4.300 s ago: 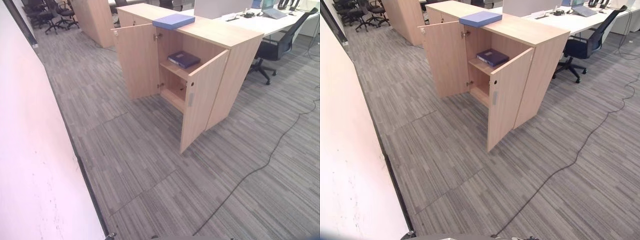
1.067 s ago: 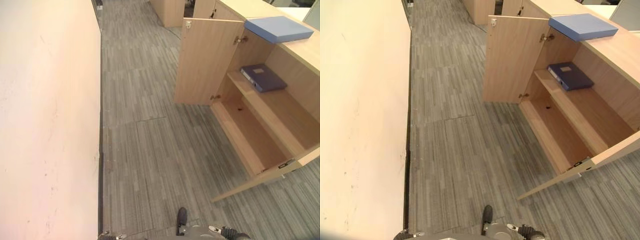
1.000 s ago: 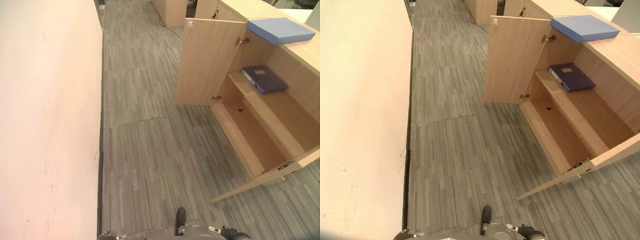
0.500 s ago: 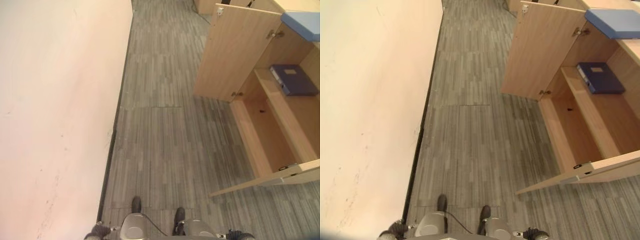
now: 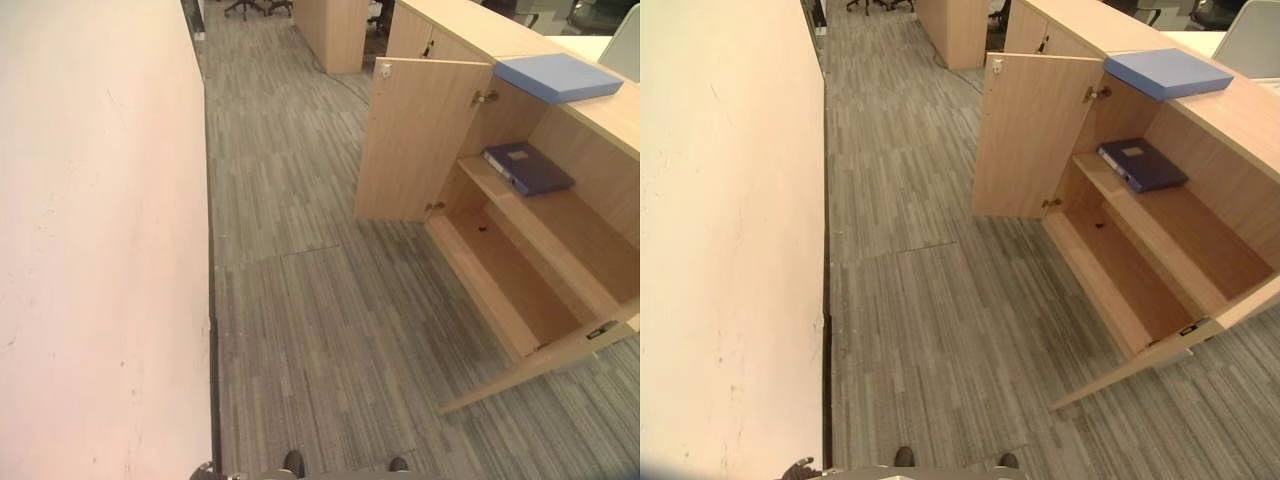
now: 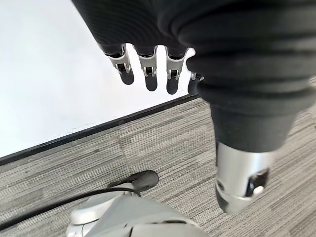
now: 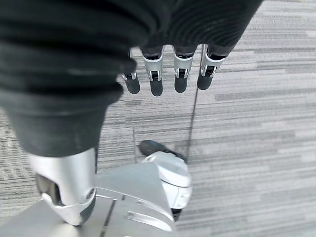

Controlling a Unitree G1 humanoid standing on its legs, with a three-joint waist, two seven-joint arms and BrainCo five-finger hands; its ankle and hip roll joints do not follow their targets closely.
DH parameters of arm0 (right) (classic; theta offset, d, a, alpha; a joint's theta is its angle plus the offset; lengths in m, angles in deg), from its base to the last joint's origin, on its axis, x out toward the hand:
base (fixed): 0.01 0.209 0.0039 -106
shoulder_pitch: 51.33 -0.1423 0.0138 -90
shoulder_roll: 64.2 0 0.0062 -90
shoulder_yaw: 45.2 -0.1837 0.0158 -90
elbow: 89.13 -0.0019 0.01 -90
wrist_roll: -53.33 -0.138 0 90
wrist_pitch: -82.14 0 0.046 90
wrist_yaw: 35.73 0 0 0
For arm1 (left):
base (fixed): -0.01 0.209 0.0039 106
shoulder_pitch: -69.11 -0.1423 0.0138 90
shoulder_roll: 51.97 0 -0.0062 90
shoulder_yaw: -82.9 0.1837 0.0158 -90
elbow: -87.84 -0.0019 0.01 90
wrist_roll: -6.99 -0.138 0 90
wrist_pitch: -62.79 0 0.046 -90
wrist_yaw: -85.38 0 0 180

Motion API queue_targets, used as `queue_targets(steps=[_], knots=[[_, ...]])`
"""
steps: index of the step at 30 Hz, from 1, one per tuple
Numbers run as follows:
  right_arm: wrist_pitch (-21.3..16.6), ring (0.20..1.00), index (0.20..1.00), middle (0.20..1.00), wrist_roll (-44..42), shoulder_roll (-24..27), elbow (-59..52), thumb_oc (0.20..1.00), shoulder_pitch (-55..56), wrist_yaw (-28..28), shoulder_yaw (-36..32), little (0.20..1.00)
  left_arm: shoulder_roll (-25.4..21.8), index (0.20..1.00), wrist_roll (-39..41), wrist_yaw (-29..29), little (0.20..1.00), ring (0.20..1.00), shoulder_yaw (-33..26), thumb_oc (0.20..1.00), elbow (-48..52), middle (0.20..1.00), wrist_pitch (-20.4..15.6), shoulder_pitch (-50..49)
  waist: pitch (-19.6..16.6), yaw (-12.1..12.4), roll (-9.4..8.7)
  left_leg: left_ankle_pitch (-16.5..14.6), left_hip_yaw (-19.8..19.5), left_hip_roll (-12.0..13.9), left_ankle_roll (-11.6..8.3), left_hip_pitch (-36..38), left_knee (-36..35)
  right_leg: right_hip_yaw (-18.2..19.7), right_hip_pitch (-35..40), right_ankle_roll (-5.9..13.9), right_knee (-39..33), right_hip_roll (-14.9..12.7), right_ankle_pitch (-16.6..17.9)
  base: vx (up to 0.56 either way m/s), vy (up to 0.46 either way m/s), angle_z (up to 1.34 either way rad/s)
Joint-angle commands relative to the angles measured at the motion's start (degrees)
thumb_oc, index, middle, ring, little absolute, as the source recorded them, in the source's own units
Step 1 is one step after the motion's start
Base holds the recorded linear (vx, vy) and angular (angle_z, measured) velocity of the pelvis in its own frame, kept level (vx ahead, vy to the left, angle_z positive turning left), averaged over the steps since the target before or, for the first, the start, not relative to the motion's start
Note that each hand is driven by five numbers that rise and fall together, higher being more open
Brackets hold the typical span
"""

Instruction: Put the empty folder in the office cabinet

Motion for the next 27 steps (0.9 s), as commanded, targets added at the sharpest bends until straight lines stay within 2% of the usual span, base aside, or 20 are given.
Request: queue_targets(steps=[1,4,5,6,7,8,9,10,11,12,13,14,15,17,18,20,21,24,26,27], knots=[[0.3,1.0,1.0,1.0,-1.6,-2.9,0.8,1.0,-8.7,1.0,3.7,1.0,-0.4,1.0,-0.7,0.1,1.0,1.0,-1.1,1.0,-2.5,1.0,-0.3,0.5,0.5,1.4,0.38,-1.4,-5.3,-1.9,-0.27,-3.9,0.1,-1.1,6.2,2.58,2.5,-2.4,2.9,0.11,0.123,-0.02],[0.0,1.0,1.0,1.0,-2.2,-2.0,0.3,1.0,-5.6,1.7,1.8,1.0,-0.1,1.0,-0.3,0.5,1.0,1.0,-1.4,1.0,-2.6,1.0,-0.2,0.2,0.8,1.3,0.73,-2.7,-5.9,-3.9,1.35,-2.2,0.1,-1.8,3.7,2.44,11.3,-5.6,8.7,0.1,0.184,0.16],[-0.1,1.0,1.0,1.0,-2.3,-1.6,-0.1,1.0,-5.6,1.7,1.6,1.0,-0.3,1.0,-0.5,0.7,1.0,1.0,-1.7,1.0,-2.8,1.0,0.0,-0.1,1.3,1.4,0.94,-3.1,-5.8,-4.4,1.95,-1.5,0.1,-3.2,3.0,1.98,13.8,-6.9,10.3,0.08,0.202,0.22],[-0.3,1.0,1.0,1.0,-2.5,-1.6,-0.8,1.0,-5.7,1.5,1.5,1.0,-0.5,1.0,-0.6,0.7,1.0,1.0,-2.0,1.0,-3.2,1.0,0.1,-0.4,1.7,1.7,1.22,-3.7,-5.4,-4.4,2.19,-0.9,0.1,-5.7,2.4,1.5,16.1,-8.0,10.4,0.18,0.181,0.18],[-0.6,1.0,1.0,1.0,-2.9,-1.8,-2.1,1.0,-6.3,1.7,2.1,1.0,-0.7,1.0,-0.8,0.9,1.0,1.0,-2.2,1.0,-3.5,1.0,0.4,-0.8,2.6,2.0,1.18,-6.0,-4.6,-4.1,1.98,1.4,0.1,-9.7,1.0,1.94,19.7,-9.1,8.0,0.2,0.068,0.0],[-1.0,1.0,1.0,1.0,-3.1,-1.9,-3.7,1.0,-7.7,1.9,3.1,1.0,-0.9,1.0,-0.9,1.0,1.0,1.0,-2.2,1.0,-3.7,1.0,0.4,-0.8,3.4,1.9,1.45,-6.3,-4.1,-2.7,1.53,2.2,0.1,-12.3,-1.4,1.21,17.8,-6.9,5.1,0.2,-0.044,-0.15],[-1.2,1.0,1.0,1.0,-3.4,-1.8,-4.8,1.0,-8.7,2.0,3.7,1.0,-1.1,1.0,-1.0,1.1,1.0,1.0,-2.3,1.0,-4.1,1.0,0.5,-0.8,4.1,1.7,1.75,-6.3,-4.1,-2.1,1.18,2.9,0.1,-12.7,-2.7,1.01,15.8,-5.3,4.4,0.08,-0.089,-0.29],[-1.2,1.0,1.0,1.0,-3.4,-1.8,-4.8,1.0,-8.7,2.0,3.7,1.0,-1.1,1.0,-1.0,1.1,1.0,1.0,-2.3,1.0,-4.1,1.0,0.5,-0.8,4.1,1.7,1.76,-6.3,-4.1,-2.1,1.17,2.9,0.1,-12.7,-2.7,1.01,15.8,-5.3,4.4,0.0,-0.086,-0.19],[-1.5,1.0,1.0,1.0,-3.7,-1.6,-5.9,1.0,-9.6,2.1,4.2,1.0,-1.2,1.0,-1.0,1.1,1.0,1.0,-2.1,1.0,-4.1,1.0,0.4,-0.8,4.8,1.4,1.7,-5.2,-4.2,-2.1,1.18,2.7,0.1,-13.2,-4.4,0.06,12.1,-3.7,5.3,0.06,-0.138,-0.05],[-1.6,1.0,1.0,1.0,-4.6,-1.4,-7.1,1.0,-10.9,2.0,4.9,1.0,-1.1,1.0,-1.1,0.9,1.0,1.0,-2.1,1.0,-3.6,1.0,0.4,-0.9,6.3,0.6,1.28,-5.8,-5.2,-2.2,0.59,4.5,0.1,-10.7,-6.9,0.54,3.8,0.3,6.6,0.06,-0.139,-0.08],[-1.6,1.0,1.0,1.0,-4.6,-1.4,-7.1,1.0,-10.9,2.0,4.9,1.0,-1.1,1.0,-1.1,0.9,1.0,1.0,-2.1,1.0,-3.6,1.0,0.4,-0.9,6.4,0.6,1.34,-5.9,-5.2,-2.2,0.56,4.6,0.1,-10.7,-6.8,0.52,3.7,0.4,6.7,0.2,-0.186,-0.06],[-1.7,1.0,1.0,1.0,-5.4,-1.1,-8.0,1.0,-12.1,1.9,5.2,1.0,-1.2,1.0,-1.1,0.7,1.0,1.0,-2.3,1.0,-3.3,1.0,0.2,-1.0,7.3,-0.1,0.44,-6.7,-5.8,-2.4,0.03,6.1,0.1,-8.1,-9.1,1.42,-2.4,3.2,9.1,0.17,-0.13,-0.01],[-1.8,1.0,1.0,1.0,-5.6,-1.1,-8.1,1.0,-12.4,2.0,5.4,1.0,-1.2,1.0,-0.9,0.8,1.0,1.0,-2.7,1.0,-3.2,1.0,0.1,-0.9,7.5,-0.3,0.13,-7.1,-6.1,-2.5,-0.17,6.5,0.1,-7.4,-9.8,1.77,-4.4,4.1,10.0,0.17,-0.128,0.16],[-1.7,1.0,1.0,1.0,-5.7,-1.1,-8.3,1.0,-12.6,2.1,5.4,1.0,-1.3,1.0,-0.7,0.7,1.0,1.0,-3.1,1.0,-3.3,1.0,0.1,-0.8,7.3,-0.4,-0.35,-7.3,-6.4,-2.6,-0.35,6.7,0.1,-7.4,-10.4,2.11,-5.7,4.3,10.7,0.16,-0.124,0.32],[-1.9,1.0,1.0,1.0,-5.9,-1.1,-8.1,1.0,-12.4,2.3,5.6,1.0,-1.5,1.0,-0.8,0.8,1.0,1.0,-3.5,1.0,-3.3,1.0,0.0,-0.6,6.7,-0.3,-0.89,-8.4,-7.3,-2.7,-0.64,7.5,0.1,-8.1,-9.1,2.1,-7.7,4.3,11.0,0.2,-0.153,0.35],[-1.9,1.0,1.0,1.0,-5.9,-1.1,-8.1,1.0,-12.4,2.3,5.6,1.0,-1.5,1.0,-0.8,0.8,1.0,1.0,-3.5,1.0,-3.3,1.0,0.0,-0.6,6.7,-0.4,-0.86,-8.5,-7.3,-2.6,-0.65,7.6,0.1,-8.2,-9.0,2.1,-7.9,4.3,11.0,0.21,-0.163,0.25],[-1.7,1.0,1.0,1.0,-5.2,-1.0,-6.7,1.0,-11.9,2.6,6.1,1.0,-1.2,1.0,-0.9,0.7,1.0,1.0,-3.8,1.0,-4.1,1.0,0.3,-1.0,5.4,-0.3,-1.08,-9.9,-8.0,-0.8,-1.33,9.5,0.1,-9.5,-7.8,1.16,-6.3,4.8,10.8,0.28,-0.223,0.3],[-1.6,1.0,1.0,1.0,-5.0,-0.9,-6.1,1.0,-11.6,2.6,5.9,1.0,-1.2,1.0,-1.0,0.8,1.0,1.0,-3.9,1.0,-4.3,1.0,0.4,-1.0,4.8,-0.6,-1.02,-10.1,-8.4,0.2,-1.8,9.8,0.1,-9.8,-7.9,0.88,-5.6,5.1,10.1,0.27,-0.213,0.36],[-1.4,1.0,1.0,1.0,-4.7,-0.5,-3.9,1.0,-10.3,2.5,5.4,1.0,-1.1,1.0,-0.7,0.9,1.0,1.0,-3.8,1.0,-4.7,1.0,0.6,-1.2,3.9,-0.9,-0.2,-10.9,-8.5,3.6,-3.04,11.3,0.7,-10.0,-7.3,-0.67,-3.2,6.8,6.6,0.37,-0.363,0.17],[-1.3,1.0,1.0,1.0,-5.2,-0.5,-2.1,1.0,-8.8,2.2,4.5,1.0,-1.1,1.0,-0.5,1.0,1.0,1.0,-3.1,1.0,-4.4,1.0,0.7,-0.7,3.9,-1.4,-0.67,-11.8,-7.8,6.5,-4.89,8.7,8.5,-9.8,-5.6,-2.66,-1.8,8.4,2.9,0.27,-0.343,0.03]])
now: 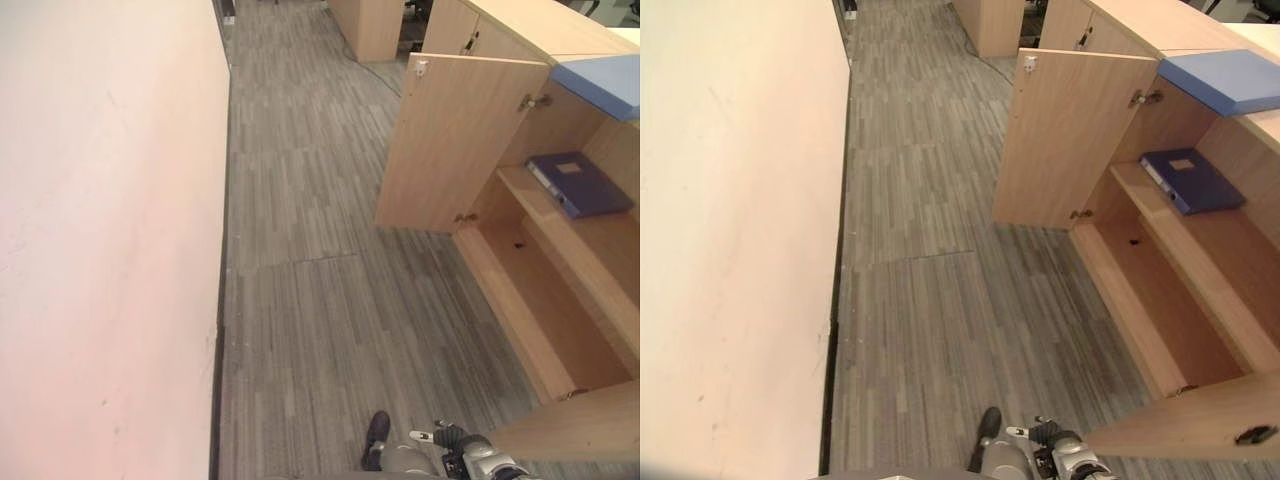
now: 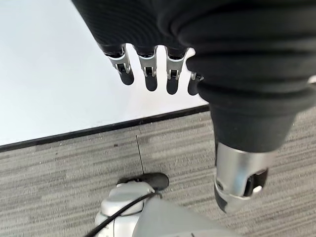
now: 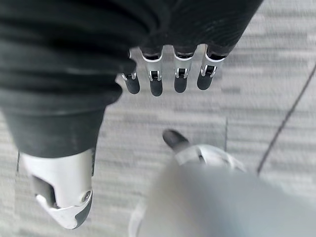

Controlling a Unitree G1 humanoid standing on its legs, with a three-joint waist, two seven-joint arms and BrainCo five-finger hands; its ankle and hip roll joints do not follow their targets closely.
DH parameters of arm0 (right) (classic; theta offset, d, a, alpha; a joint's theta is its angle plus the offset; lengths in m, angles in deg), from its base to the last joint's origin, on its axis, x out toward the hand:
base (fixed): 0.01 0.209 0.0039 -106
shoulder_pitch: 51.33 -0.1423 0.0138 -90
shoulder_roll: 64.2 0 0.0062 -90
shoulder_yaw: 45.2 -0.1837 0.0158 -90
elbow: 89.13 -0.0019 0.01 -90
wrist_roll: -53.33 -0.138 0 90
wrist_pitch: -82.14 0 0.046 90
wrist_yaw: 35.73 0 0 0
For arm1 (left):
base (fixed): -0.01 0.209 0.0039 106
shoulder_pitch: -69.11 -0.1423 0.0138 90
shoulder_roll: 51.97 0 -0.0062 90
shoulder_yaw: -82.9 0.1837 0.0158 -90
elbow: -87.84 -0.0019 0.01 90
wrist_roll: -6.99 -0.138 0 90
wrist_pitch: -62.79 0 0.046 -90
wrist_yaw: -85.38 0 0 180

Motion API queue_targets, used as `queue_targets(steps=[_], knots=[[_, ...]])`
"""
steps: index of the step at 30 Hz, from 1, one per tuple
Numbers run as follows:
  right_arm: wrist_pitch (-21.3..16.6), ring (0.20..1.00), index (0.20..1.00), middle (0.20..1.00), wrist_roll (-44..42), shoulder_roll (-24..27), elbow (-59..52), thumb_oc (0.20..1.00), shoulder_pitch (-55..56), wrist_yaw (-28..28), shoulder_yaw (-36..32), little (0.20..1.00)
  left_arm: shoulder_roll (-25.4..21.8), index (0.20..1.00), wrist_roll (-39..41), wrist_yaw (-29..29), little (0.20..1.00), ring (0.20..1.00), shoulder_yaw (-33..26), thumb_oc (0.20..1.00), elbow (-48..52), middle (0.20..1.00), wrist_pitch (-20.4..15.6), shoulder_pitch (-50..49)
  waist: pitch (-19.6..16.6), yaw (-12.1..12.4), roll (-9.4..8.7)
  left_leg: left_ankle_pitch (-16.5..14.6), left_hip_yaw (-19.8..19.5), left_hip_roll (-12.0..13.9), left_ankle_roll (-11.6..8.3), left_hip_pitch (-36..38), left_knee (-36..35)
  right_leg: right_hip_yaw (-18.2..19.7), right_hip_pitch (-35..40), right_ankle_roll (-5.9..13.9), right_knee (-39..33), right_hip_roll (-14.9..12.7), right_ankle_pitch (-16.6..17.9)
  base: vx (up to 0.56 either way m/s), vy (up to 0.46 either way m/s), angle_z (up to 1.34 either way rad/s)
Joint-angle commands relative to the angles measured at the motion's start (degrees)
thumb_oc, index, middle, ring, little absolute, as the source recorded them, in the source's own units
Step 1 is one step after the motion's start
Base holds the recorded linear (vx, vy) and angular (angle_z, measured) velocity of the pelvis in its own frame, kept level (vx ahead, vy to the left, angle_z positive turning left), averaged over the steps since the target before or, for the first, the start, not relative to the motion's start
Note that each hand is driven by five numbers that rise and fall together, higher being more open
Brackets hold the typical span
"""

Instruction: Put the empty folder in the office cabinet

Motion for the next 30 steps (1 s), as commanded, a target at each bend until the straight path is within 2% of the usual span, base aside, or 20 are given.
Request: queue_targets(steps=[1,2,3,5,6,7,8,9,11,12,13,14,15,16,19,21,22,25,30], knots=[[-0.5,1.0,1.0,1.0,-0.8,0.0,4.4,1.0,-0.9,-0.3,0.1,1.0,-0.7,1.0,-0.2,-0.2,1.0,1.0,1.3,1.0,0.1,1.0,-0.5,2.2,0.0,-0.1,-2.13,-4.2,-0.8,0.5,-1.48,-2.5,4.3,3.6,-0.8,6.01,3.4,-2.2,-3.0,0.31,-0.464,0.14],[-0.5,1.0,1.0,1.0,-1.5,-0.2,5.5,1.0,0.2,-0.5,-0.4,1.0,-0.9,1.0,0.2,-0.2,1.0,1.0,1.7,1.0,0.6,1.0,-0.5,2.7,0.3,-0.2,-2.7,-0.7,0.0,2.7,-2.84,-5.4,13.7,3.9,1.7,4.26,3.2,-0.3,-4.8,0.11,-0.198,0.08],[-0.5,1.0,1.0,1.0,-1.5,-0.2,5.5,1.0,0.2,-0.5,-0.4,1.0,-0.9,1.0,0.2,-0.2,1.0,1.0,1.7,1.0,0.6,1.0,-0.5,2.7,0.2,-0.3,-2.88,-0.5,-0.1,2.5,-2.79,-5.7,13.7,3.8,1.5,4.28,3.2,-0.5,-4.7,0.16,-0.306,0.04],[-0.2,1.0,1.0,1.0,-1.8,0.0,6.1,1.0,0.9,-0.9,-0.5,1.0,-0.9,1.0,0.5,-0.4,1.0,1.0,2.3,1.0,1.9,1.0,-0.5,3.3,1.8,0.3,-4.01,4.1,0.0,4.3,-1.86,-11.1,27.3,4.1,4.3,2.23,2.7,1.0,-6.2,0.1,-0.257,-0.15],[-0.1,1.0,1.0,1.0,-1.9,0.2,6.5,1.0,1.3,-1.1,-0.8,1.0,-0.7,1.0,0.6,-0.5,1.0,1.0,2.6,1.0,2.6,1.0,-0.6,3.6,2.4,0.5,-4.36,5.3,0.4,4.8,-1.0,-13.1,32.6,4.3,5.5,1.37,2.4,1.7,-7.0,0.11,-0.263,-0.17],[0.0,1.0,1.0,1.0,-1.9,0.4,6.9,1.0,1.5,-1.3,-1.1,1.0,-0.6,1.0,0.7,-0.6,1.0,1.0,2.9,1.0,3.1,1.0,-0.7,3.7,2.9,0.8,-4.65,6.4,0.9,4.9,-0.36,-15.0,35.6,4.6,6.4,0.92,2.2,2.1,-7.7,0.08,-0.158,-0.28],[0.0,1.0,1.0,1.0,-1.9,0.4,6.9,1.0,1.5,-1.3,-1.1,1.0,-0.6,1.0,0.7,-0.6,1.0,1.0,2.9,1.0,3.1,1.0,-0.7,3.7,2.9,0.8,-4.62,6.4,0.9,5.0,-0.37,-15.0,35.7,4.6,6.4,0.91,2.2,2.1,-7.7,0.11,-0.122,-0.5],[0.3,1.0,1.0,1.0,-1.8,0.7,7.5,1.0,2.0,-1.5,-1.4,1.0,-0.3,1.0,1.4,-0.7,1.0,1.0,3.1,1.0,3.5,1.0,-0.9,3.7,3.3,1.5,-5.37,5.5,1.6,3.8,0.85,-20.7,37.5,6.0,7.6,0.62,1.8,2.0,-8.3,0.14,-0.054,-0.41],[0.4,1.0,1.0,1.0,-1.7,0.8,8.2,1.0,2.6,-1.6,-1.9,1.0,0.0,1.0,2.1,-0.6,1.0,1.0,3.1,1.0,4.1,1.0,-1.3,3.8,3.3,2.2,-5.94,4.5,1.5,2.2,1.0,-24.0,31.7,7.6,9.0,1.28,0.9,1.6,-8.5,0.23,0.013,-0.21],[0.3,1.0,1.0,1.0,-0.8,1.2,9.0,1.0,3.0,-1.8,-2.0,1.0,0.1,1.0,2.9,-0.5,1.0,1.0,3.3,1.0,4.9,1.0,-1.7,3.9,3.2,2.8,-5.79,5.1,0.2,1.4,0.02,-25.7,21.8,8.5,10.2,2.22,0.0,1.3,-9.2,0.2,0.07,-0.25],[0.3,1.0,1.0,1.0,-0.8,1.2,9.0,1.0,3.0,-1.8,-2.0,1.0,0.1,1.0,2.9,-0.5,1.0,1.0,3.3,1.0,4.9,1.0,-1.7,3.9,3.3,2.9,-5.83,5.2,0.3,1.3,0.02,-25.5,21.7,8.6,10.3,2.23,0.0,1.2,-9.2,0.23,0.098,-0.33],[0.4,1.0,1.0,1.0,0.0,1.3,9.3,1.0,3.2,-2.0,-1.8,1.0,0.1,1.0,3.3,-0.5,1.0,1.0,3.5,1.0,5.4,1.0,-1.8,4.0,3.2,3.3,-5.05,8.4,-1.3,1.4,-1.09,-26.2,14.9,9.1,11.2,2.31,-0.2,1.7,-9.8,0.28,0.098,-0.42],[0.4,1.0,1.0,1.0,1.3,1.5,9.8,1.0,3.6,-2.1,-1.5,1.0,0.1,1.0,3.8,-0.6,1.0,1.0,3.8,1.0,6.1,1.0,-2.2,4.4,3.2,4.1,-3.96,13.3,-4.7,1.7,-2.36,-26.8,4.4,10.3,13.4,2.55,-0.5,2.4,-11.1,0.28,0.099,-0.5],[0.4,1.0,1.0,1.0,1.4,1.5,9.8,1.0,3.6,-2.1,-1.5,1.0,0.1,1.0,3.8,-0.6,1.0,1.0,3.8,1.0,6.1,1.0,-2.2,4.4,3.2,4.1,-3.95,13.4,-4.7,1.7,-2.36,-26.9,4.2,10.3,13.3,2.55,-0.6,2.4,-11.0,0.29,0.086,-0.45],[0.4,1.0,1.0,1.0,0.6,1.8,10.7,1.0,4.8,-1.8,-3.3,1.0,0.6,1.0,4.3,-0.5,1.0,1.0,3.8,1.0,5.8,1.0,-2.5,4.7,2.6,4.7,-2.68,15.9,-8.4,1.3,-4.48,-28.0,-3.6,13.4,16.2,3.01,-0.9,2.7,-12.7,0.28,0.11,-0.34],[0.2,1.0,1.0,1.0,0.4,1.9,11.0,1.0,5.6,-1.6,-3.9,1.0,0.8,1.0,4.2,-0.1,1.0,1.0,3.5,1.0,5.4,1.0,-2.6,4.4,1.7,4.6,-2.12,15.0,-9.6,1.1,-4.51,-27.3,-4.1,14.4,16.7,3.45,-1.1,2.7,-13.1,0.24,0.147,-0.66],[0.2,1.0,1.0,1.0,0.6,1.9,11.2,1.0,5.9,-1.6,-4.4,1.0,1.1,1.0,4.1,0.0,1.0,1.0,3.4,1.0,4.9,1.0,-2.5,4.2,0.9,4.5,-1.6,15.7,-10.2,1.0,-4.76,-26.6,-4.1,15.0,17.0,3.67,-1.0,2.5,-13.4,0.29,0.217,-0.76],[0.6,1.0,1.0,1.0,0.4,1.7,11.3,1.0,6.5,-1.2,-5.0,1.0,1.0,1.0,3.3,0.1,1.0,1.0,3.8,1.0,4.1,1.0,-2.3,4.3,-1.1,3.8,-1.38,16.2,-8.8,0.3,-4.17,-23.8,-4.1,15.8,17.7,4.91,-1.2,0.4,-13.5,0.29,0.252,-0.7],[0.8,1.0,1.0,1.0,0.5,0.6,10.8,1.0,7.1,-0.3,-5.0,1.0,0.4,1.0,2.9,0.0,1.0,1.0,3.2,1.0,3.5,1.0,-1.9,4.4,-3.8,3.3,-2.07,12.1,-6.1,-4.6,-0.38,-19.5,-4.1,18.8,15.5,7.94,3.8,-4.9,-13.6,0.24,0.303,-0.36]])
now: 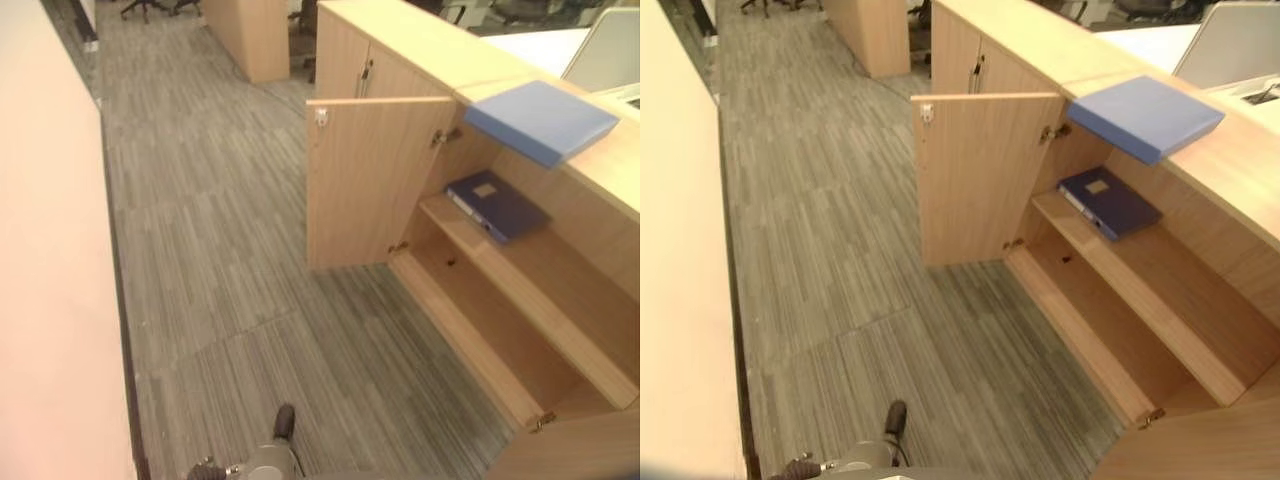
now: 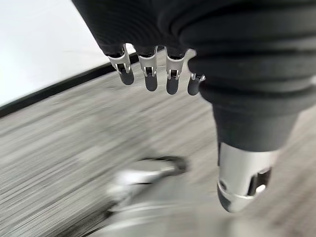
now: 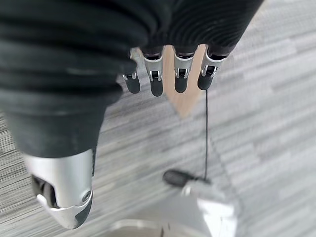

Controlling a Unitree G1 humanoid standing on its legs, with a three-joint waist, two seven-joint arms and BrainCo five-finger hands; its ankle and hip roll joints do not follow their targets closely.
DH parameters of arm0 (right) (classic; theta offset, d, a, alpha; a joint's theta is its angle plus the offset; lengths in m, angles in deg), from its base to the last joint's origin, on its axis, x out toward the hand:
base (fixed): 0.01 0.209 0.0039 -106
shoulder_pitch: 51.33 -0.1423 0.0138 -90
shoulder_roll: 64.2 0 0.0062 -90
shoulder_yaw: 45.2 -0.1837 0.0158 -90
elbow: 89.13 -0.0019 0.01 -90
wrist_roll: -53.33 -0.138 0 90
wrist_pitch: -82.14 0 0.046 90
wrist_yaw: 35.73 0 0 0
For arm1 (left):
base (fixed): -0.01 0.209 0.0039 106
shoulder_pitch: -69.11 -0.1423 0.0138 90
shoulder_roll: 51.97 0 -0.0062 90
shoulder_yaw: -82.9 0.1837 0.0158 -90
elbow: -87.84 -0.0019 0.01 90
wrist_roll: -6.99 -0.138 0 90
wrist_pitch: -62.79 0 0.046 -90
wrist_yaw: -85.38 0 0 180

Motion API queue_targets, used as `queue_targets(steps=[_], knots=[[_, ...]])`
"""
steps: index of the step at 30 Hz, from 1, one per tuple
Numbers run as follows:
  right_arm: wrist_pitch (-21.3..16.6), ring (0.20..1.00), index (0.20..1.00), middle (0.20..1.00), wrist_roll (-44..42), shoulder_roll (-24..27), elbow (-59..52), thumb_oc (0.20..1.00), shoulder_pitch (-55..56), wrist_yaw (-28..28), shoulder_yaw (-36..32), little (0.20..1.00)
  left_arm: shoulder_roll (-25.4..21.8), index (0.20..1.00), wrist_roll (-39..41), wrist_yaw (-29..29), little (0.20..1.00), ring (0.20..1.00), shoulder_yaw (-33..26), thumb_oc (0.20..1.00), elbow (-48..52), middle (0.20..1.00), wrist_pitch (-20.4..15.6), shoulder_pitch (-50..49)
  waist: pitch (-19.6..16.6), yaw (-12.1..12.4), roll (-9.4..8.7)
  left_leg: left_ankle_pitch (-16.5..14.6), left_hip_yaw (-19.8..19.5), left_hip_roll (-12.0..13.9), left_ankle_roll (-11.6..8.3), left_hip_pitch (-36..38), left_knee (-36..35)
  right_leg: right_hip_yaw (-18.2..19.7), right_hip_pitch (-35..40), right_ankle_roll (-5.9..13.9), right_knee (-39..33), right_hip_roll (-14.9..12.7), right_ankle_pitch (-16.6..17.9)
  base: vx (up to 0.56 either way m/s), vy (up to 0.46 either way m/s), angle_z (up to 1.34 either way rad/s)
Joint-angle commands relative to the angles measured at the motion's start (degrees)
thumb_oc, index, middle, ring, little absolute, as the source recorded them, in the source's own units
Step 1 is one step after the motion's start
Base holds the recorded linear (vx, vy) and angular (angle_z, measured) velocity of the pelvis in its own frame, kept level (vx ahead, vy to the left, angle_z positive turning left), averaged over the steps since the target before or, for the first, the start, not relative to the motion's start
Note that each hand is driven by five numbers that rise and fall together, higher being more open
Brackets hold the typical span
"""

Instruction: Put the empty folder in the office cabinet

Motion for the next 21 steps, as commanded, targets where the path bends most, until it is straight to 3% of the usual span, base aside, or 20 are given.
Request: queue_targets(steps=[1,2,3,4,5,6,7,8,9,11,12,13,14,17,21], knots=[[0.6,1.0,1.0,1.0,0.7,1.4,-0.5,1.0,-0.9,1.2,0.1,1.0,-0.2,1.0,1.2,0.0,1.0,1.0,-0.8,1.0,-1.8,1.0,-0.3,-1.1,-1.7,2.2,1.67,-6.3,0.0,-0.4,0.06,-0.1,0.6,2.0,-9.1,5.63,6.1,-3.9,2.7,0.16,0.28,-0.62],[0.6,1.0,1.0,1.0,0.7,1.4,-0.6,1.0,-0.9,1.2,0.1,1.0,-0.2,1.0,1.2,0.0,1.0,1.0,-0.8,1.0,-1.8,1.0,-0.3,-1.1,-1.7,2.3,1.63,-6.3,0.1,-0.4,0.09,0.0,0.6,2.2,-9.2,5.66,6.3,-4.0,2.6,0.15,0.34,-0.93],[0.6,1.0,1.0,1.0,1.0,1.3,-1.4,1.0,-1.7,1.2,0.4,1.0,-0.4,1.0,2.0,0.1,1.0,1.0,-2.3,1.0,-2.7,1.0,0.1,-1.6,-0.9,3.2,2.17,-8.0,2.4,-1.2,1.19,1.5,0.6,-2.2,-12.7,5.13,12.4,-7.9,7.1,0.05,0.164,-0.75],[0.6,1.0,1.0,1.0,1.0,1.3,-1.4,1.0,-1.7,1.2,0.4,1.0,-0.4,1.0,2.0,0.1,1.0,1.0,-2.3,1.0,-2.7,1.0,0.1,-1.6,-0.9,3.2,2.14,-8.0,2.4,-1.2,1.22,1.5,0.6,-2.1,-12.7,5.17,12.5,-7.9,7.1,0.12,0.295,-0.9],[0.5,1.0,1.0,1.0,0.7,0.9,-2.7,1.0,-2.1,1.0,0.7,1.0,-0.9,1.0,1.9,0.1,1.0,1.0,-3.0,1.0,-3.4,1.0,0.7,-2.2,-0.4,3.6,2.47,-9.4,4.5,-1.4,1.55,3.2,0.6,-9.6,-13.0,3.94,16.0,-11.5,8.5,0.07,0.135,-0.6],[0.5,1.0,1.0,1.0,0.7,0.9,-2.7,1.0,-2.1,1.0,0.7,1.0,-0.9,1.0,1.9,0.1,1.0,1.0,-3.0,1.0,-3.4,1.0,0.7,-2.2,-0.4,3.6,2.47,-9.4,4.4,-1.5,1.55,3.2,0.6,-9.6,-13.0,3.94,16.0,-11.5,8.5,0.17,0.23,-0.57],[0.2,1.0,1.0,1.0,0.7,0.6,-4.2,1.0,-2.5,1.0,1.5,1.0,-1.4,1.0,1.2,0.1,1.0,1.0,-3.8,1.0,-4.1,1.0,1.1,-3.0,-0.2,4.4,2.18,-11.3,7.2,-1.3,1.5,4.5,0.6,-16.9,-12.3,4.37,17.8,-13.8,8.6,0.12,0.099,-0.33],[0.2,1.0,1.0,1.0,0.7,0.5,-4.3,1.0,-2.5,1.0,1.6,1.0,-1.5,1.0,1.1,0.1,1.0,1.0,-3.9,1.0,-4.1,1.0,1.1,-3.0,0.0,4.3,1.99,-11.6,7.1,-1.5,1.53,4.9,0.6,-16.9,-12.0,4.67,18.0,-14.0,8.4,0.15,0.152,-0.43],[0.1,1.0,1.0,1.0,1.2,0.3,-5.6,1.0,-3.4,1.0,2.6,1.0,-1.9,1.0,0.9,0.2,1.0,1.0,-4.5,1.0,-4.6,1.0,1.5,-3.5,0.3,4.6,1.81,-12.1,10.1,-1.2,1.69,5.3,0.6,-22.1,-12.5,5.41,16.9,-13.6,8.8,0.05,0.075,-0.58],[0.0,1.0,1.0,1.0,1.6,0.3,-6.5,1.0,-4.8,1.0,3.6,1.0,-2.2,1.0,1.0,0.3,1.0,1.0,-5.0,1.0,-4.7,1.0,1.7,-3.6,1.1,4.6,2.2,-12.7,12.8,-0.3,1.79,6.0,0.6,-25.7,-16.1,5.95,17.0,-12.3,9.0,0.04,0.066,-0.95],[0.0,1.0,1.0,1.0,1.6,0.3,-6.5,1.0,-4.9,1.0,3.6,1.0,-2.2,1.0,1.0,0.3,1.0,1.0,-5.0,1.0,-4.7,1.0,1.8,-3.6,1.1,4.7,2.24,-12.8,12.9,-0.2,1.76,5.9,0.6,-25.6,-16.2,5.89,17.0,-12.2,9.0,0.08,0.023,-1.03],[0.1,1.0,1.0,1.0,1.8,0.2,-6.7,1.0,-6.3,1.1,4.2,1.0,-2.2,1.0,1.3,0.4,1.0,1.0,-5.5,1.0,-4.8,1.0,2.1,-3.6,2.1,4.3,2.56,-13.8,15.3,0.7,1.53,7.8,0.6,-29.5,-19.4,6.52,14.9,-10.9,10.2,0.07,0.002,-0.75],[0.1,1.0,1.0,1.0,1.8,0.2,-6.7,1.0,-6.3,1.1,4.2,1.0,-2.2,1.0,1.3,0.4,1.0,1.0,-5.5,1.0,-4.8,1.0,2.1,-3.6,2.1,4.4,2.59,-13.8,15.3,0.7,1.52,7.8,0.6,-29.5,-19.3,6.51,14.8,-10.9,10.3,0.11,-0.007,-0.62],[0.4,1.0,1.0,1.0,1.7,0.3,-6.9,1.0,-7.0,0.8,4.4,1.0,-2.1,1.0,0.3,0.4,1.0,1.0,-5.1,1.0,-4.4,1.0,2.4,-2.9,3.6,3.1,1.79,-15.4,17.4,1.2,0.85,10.6,0.6,-32.2,-22.6,7.96,7.6,-9.4,15.2,0.14,-0.097,-0.4],[0.5,1.0,1.0,1.0,1.7,0.2,-6.6,1.0,-6.3,0.4,4.4,1.0,-2.1,1.0,-1.3,0.3,1.0,1.0,-4.1,1.0,-3.9,1.0,2.2,-2.2,3.3,2.7,0.84,-16.6,17.9,1.1,0.58,11.6,0.6,-32.5,-20.7,7.53,1.9,-7.8,15.7,0.11,-0.115,-0.1]])
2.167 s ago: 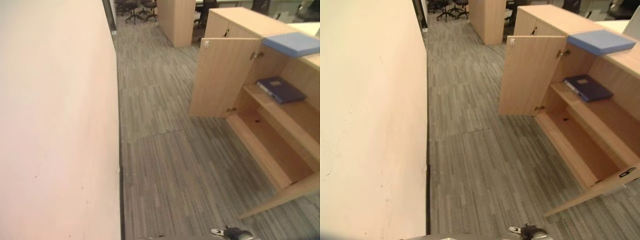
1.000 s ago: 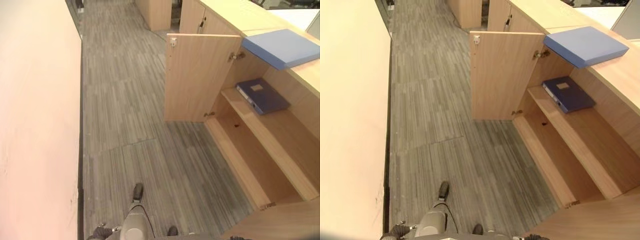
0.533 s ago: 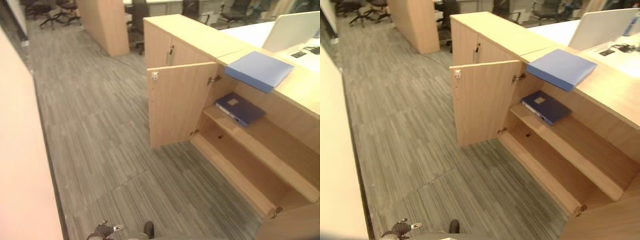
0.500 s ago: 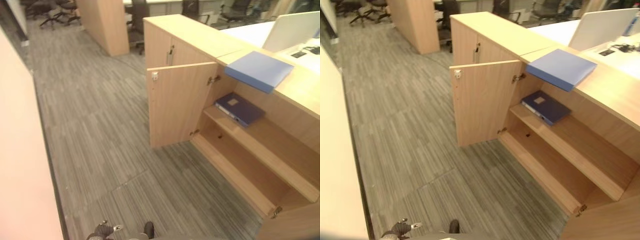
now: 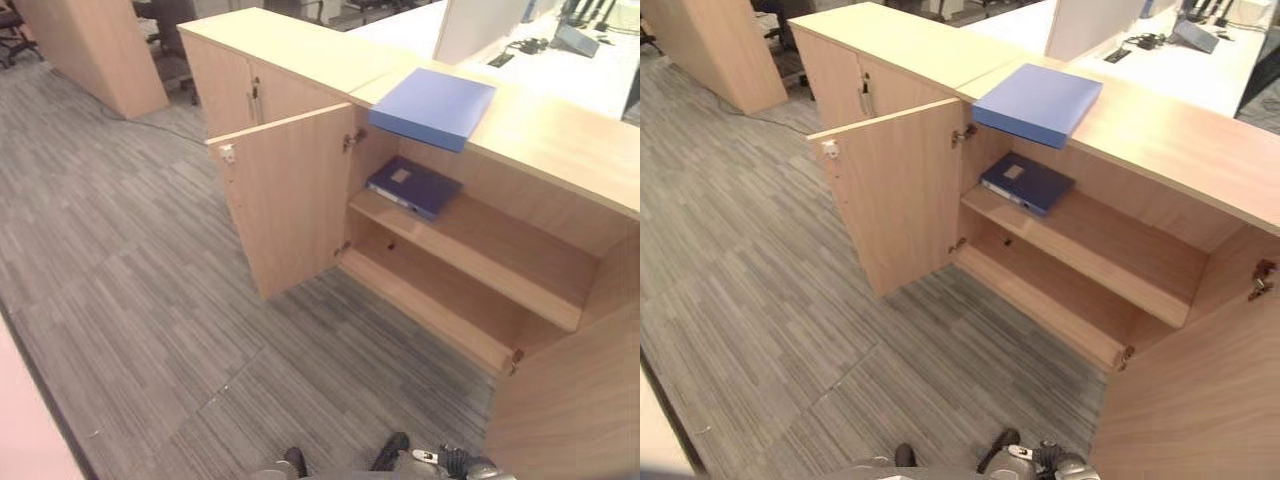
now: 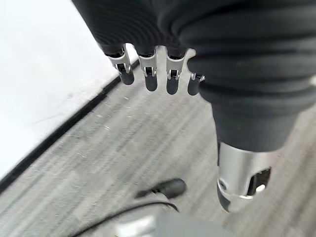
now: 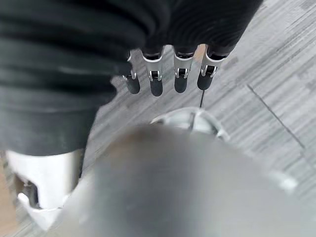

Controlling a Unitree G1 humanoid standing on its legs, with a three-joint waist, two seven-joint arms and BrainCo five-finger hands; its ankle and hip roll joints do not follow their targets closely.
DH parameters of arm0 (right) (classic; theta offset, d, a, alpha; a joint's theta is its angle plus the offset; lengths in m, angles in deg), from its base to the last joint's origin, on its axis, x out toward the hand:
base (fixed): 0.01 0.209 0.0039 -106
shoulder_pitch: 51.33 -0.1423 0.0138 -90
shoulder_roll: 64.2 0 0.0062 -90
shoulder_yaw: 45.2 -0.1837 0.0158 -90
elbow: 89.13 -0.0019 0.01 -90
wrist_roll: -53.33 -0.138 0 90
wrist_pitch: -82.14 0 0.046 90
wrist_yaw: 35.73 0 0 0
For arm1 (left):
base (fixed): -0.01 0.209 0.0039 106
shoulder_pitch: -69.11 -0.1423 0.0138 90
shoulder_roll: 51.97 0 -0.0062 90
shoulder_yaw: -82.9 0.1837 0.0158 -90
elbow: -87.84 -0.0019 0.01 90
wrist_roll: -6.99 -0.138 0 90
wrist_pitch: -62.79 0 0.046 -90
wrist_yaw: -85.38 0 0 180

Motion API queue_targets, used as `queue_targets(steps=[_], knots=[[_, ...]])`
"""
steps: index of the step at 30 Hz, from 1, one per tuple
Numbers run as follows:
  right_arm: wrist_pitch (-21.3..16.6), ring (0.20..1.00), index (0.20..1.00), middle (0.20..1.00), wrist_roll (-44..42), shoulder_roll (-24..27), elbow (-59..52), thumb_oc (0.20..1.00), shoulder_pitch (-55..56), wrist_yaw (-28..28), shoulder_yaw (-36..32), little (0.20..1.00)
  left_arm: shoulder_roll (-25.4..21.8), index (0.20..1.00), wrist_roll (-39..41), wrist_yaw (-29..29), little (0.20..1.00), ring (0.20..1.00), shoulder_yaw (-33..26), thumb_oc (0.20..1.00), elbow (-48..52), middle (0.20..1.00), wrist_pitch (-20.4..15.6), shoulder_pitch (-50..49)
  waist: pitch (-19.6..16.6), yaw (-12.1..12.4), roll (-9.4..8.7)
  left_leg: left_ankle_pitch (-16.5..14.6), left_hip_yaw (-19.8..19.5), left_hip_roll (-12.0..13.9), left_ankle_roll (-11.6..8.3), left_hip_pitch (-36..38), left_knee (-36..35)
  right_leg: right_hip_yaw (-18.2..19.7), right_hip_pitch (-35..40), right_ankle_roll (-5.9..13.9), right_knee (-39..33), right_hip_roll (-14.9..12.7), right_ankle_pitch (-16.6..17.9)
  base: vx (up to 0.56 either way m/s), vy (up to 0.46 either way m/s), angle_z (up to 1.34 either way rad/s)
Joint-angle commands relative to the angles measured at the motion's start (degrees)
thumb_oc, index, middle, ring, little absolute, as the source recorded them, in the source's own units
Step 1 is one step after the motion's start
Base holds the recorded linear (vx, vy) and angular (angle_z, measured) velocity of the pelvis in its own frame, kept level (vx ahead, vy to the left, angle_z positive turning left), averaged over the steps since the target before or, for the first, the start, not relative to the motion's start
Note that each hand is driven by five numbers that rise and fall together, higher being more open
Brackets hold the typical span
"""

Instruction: Put the empty folder in the office cabinet

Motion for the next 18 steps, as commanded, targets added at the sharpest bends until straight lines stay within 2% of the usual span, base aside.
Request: queue_targets(steps=[1,6,9,10,11,13,14,15,16,17,18], knots=[[0.5,1.0,1.0,1.0,0.6,0.9,1.2,1.0,-1.3,-0.7,1.5,1.0,-0.6,1.0,-1.7,-0.1,1.0,1.0,-0.9,1.0,-1.9,1.0,-0.5,2.8,0.5,0.9,-0.28,-6.6,-3.3,-1.0,-0.86,1.1,0.7,0.1,2.3,0.99,-5.9,2.4,4.2,0.22,-0.204,-0.24],[0.7,1.0,1.0,1.0,0.6,1.1,2.9,1.0,-0.4,-1.1,0.9,1.0,0.1,1.0,-2.8,0.1,1.0,1.0,0.4,1.0,-1.7,1.0,-0.4,3.4,-1.1,-0.1,-0.14,-7.5,-2.9,0.9,-1.53,2.1,0.7,1.2,3.9,0.06,-8.1,4.8,3.5,0.16,-0.168,-0.14],[0.6,1.0,1.0,1.0,-0.3,1.3,3.4,1.0,-0.3,-1.2,0.4,1.0,0.2,1.0,-2.9,0.2,1.0,1.0,1.0,1.0,-1.6,1.0,-0.3,3.6,-1.7,-0.9,-0.02,-7.8,-2.2,2.5,-2.14,3.3,0.7,2.9,4.0,-0.84,-7.8,6.3,2.0,0.12,-0.135,-0.1],[0.4,1.0,1.0,1.0,-1.0,1.3,3.5,1.0,-0.4,-1.2,0.3,1.0,0.2,1.0,-2.8,0.2,1.0,1.0,1.3,1.0,-1.4,1.0,-0.4,3.9,-1.8,-1.5,0.07,-8.5,-1.5,3.8,-2.69,4.1,2.4,4.3,3.9,-1.89,-6.7,7.1,0.4,0.13,-0.159,-0.12],[0.4,1.0,1.0,1.0,-1.0,1.3,3.5,1.0,-0.4,-1.2,0.3,1.0,0.2,1.0,-2.8,0.2,1.0,1.0,1.3,1.0,-1.4,1.0,-0.4,3.9,-1.8,-1.4,0.08,-8.6,-1.4,3.9,-2.76,4.1,2.6,4.4,3.9,-1.95,-6.6,7.2,0.3,0.12,-0.169,-0.19],[0.2,1.0,1.0,1.0,-1.6,1.5,3.7,1.0,-0.6,-1.4,0.3,1.0,0.3,1.0,-2.7,0.5,1.0,1.0,1.7,1.0,-1.3,1.0,-0.5,3.9,-1.5,-1.8,-0.33,-10.5,-0.6,5.9,-3.44,2.2,10.2,5.9,5.0,-3.32,-6.5,8.1,-1.7,0.07,-0.164,-0.33],[0.1,1.0,1.0,1.0,-1.9,1.7,3.8,1.0,-0.9,-1.4,0.4,1.0,0.3,1.0,-2.1,0.7,1.0,1.0,1.8,1.0,-1.0,1.0,-0.6,3.8,-1.1,-1.6,-0.54,-11.3,-0.6,7.6,-3.76,-0.6,18.0,6.6,5.6,-4.49,-6.5,8.9,-2.8,0.08,-0.207,-0.47],[0.2,1.0,1.0,1.0,-2.0,2.0,3.7,1.0,-1.1,-1.5,0.6,1.0,0.4,1.0,-1.2,0.8,1.0,1.0,1.6,1.0,-0.6,1.0,-0.6,3.7,-0.3,-1.1,-0.9,-9.8,-1.5,8.5,-3.68,-3.0,24.7,7.4,6.6,-5.58,-6.6,9.4,-3.7,0.07,-0.245,-0.67],[0.2,1.0,1.0,1.0,-2.1,2.4,3.5,1.0,-1.3,-1.7,0.9,1.0,0.7,1.0,1.0,0.7,1.0,1.0,1.1,1.0,0.1,1.0,-1.0,3.9,1.0,0.3,-0.76,-6.3,-5.9,9.4,-3.96,-8.4,34.5,8.3,8.0,-7.57,-7.0,10.9,-5.7,0.06,-0.172,-0.76],[0.3,1.0,1.0,1.0,-2.0,2.7,3.5,1.0,-1.2,-1.7,0.9,1.0,0.9,1.0,2.0,0.6,1.0,1.0,0.9,1.0,0.3,1.0,-1.1,3.9,1.2,0.6,-0.67,-6.1,-8.0,9.4,-3.79,-10.6,35.5,8.5,8.3,-7.76,-7.0,11.0,-6.3,0.04,-0.11,-0.79],[0.3,1.0,1.0,1.0,-2.0,2.7,3.5,1.0,-1.2,-1.7,0.9,1.0,0.9,1.0,2.0,0.6,1.0,1.0,0.9,1.0,0.3,1.0,-1.1,3.9,1.2,0.5,-0.66,-6.1,-8.0,9.4,-3.79,-10.7,35.5,8.5,8.2,-7.77,-7.0,11.0,-6.3,0.11,0.067,-0.76]])
